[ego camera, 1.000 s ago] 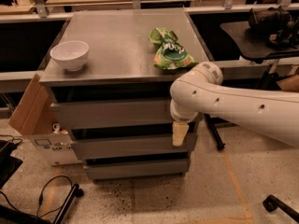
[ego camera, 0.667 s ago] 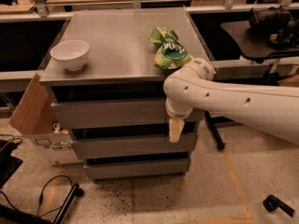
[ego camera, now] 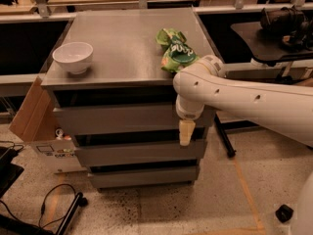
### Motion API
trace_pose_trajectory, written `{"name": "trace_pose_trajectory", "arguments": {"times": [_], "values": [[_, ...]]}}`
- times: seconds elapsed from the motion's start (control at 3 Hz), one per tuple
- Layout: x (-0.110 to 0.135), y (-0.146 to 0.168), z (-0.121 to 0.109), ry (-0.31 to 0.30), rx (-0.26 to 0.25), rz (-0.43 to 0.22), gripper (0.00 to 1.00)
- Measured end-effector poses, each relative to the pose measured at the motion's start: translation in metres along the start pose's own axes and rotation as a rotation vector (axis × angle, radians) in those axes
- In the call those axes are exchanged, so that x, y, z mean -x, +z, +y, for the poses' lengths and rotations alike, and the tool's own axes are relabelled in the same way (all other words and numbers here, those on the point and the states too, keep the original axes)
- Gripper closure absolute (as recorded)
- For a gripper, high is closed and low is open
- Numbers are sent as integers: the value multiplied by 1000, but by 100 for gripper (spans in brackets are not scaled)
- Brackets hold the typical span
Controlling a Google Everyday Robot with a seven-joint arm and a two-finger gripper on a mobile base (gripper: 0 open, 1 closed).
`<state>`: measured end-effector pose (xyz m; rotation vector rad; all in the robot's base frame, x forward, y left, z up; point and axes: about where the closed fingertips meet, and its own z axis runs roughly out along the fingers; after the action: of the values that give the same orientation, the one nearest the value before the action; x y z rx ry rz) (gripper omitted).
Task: Open top drawer
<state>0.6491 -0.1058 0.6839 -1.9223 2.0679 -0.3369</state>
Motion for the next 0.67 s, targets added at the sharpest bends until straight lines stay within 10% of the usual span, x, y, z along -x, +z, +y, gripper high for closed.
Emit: {"name": "trace_pose_trajectory", "arguments": {"times": [0.67], "values": [[1,19,3,-44,54,74,15]]}}
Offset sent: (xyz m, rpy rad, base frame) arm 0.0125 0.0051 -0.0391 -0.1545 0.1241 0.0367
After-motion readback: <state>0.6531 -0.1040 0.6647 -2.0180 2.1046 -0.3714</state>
